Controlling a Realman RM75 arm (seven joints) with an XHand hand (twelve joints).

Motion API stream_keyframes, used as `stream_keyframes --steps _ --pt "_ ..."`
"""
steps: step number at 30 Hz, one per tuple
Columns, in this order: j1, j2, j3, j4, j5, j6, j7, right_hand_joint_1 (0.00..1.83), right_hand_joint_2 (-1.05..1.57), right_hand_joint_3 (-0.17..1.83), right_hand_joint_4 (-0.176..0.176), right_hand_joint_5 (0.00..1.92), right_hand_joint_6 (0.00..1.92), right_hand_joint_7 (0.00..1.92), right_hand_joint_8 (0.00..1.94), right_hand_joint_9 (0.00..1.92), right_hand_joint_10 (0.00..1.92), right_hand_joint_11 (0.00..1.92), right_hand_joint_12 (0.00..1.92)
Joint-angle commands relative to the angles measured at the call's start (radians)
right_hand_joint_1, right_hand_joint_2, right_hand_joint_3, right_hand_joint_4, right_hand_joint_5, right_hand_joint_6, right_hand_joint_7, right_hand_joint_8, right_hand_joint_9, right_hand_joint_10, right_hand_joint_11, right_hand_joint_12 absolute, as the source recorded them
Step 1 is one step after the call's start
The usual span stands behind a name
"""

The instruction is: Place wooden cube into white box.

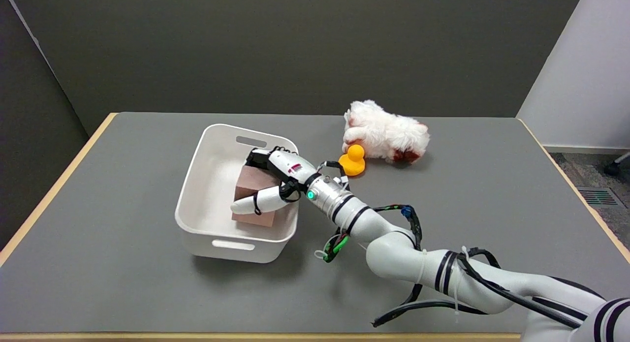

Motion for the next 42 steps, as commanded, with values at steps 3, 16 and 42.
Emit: stream_keyframes --steps 3,16,42 --pt "-0.033 0.034 0.016 -0.006 0.028 -0.003 0.007 1.18 1.23 0.16 -0.176 0.47 1.49 0.82 1.48 0.83 1.44 0.70 1.92" --pt "-0.028 0.108 0.084 0.259 -0.404 0.006 0.007 0.44 0.53 0.85 0.030 0.02 0.08 0.00 0.00 0.00 0.00 0.00 0.25" --pt "-0.375 0.353 0.518 0.367 0.200 0.555 0.104 0.31 0.62 0.91 0.013 0.00 0.05 0.00 0.00 0.00 0.02 0.00 0.30"
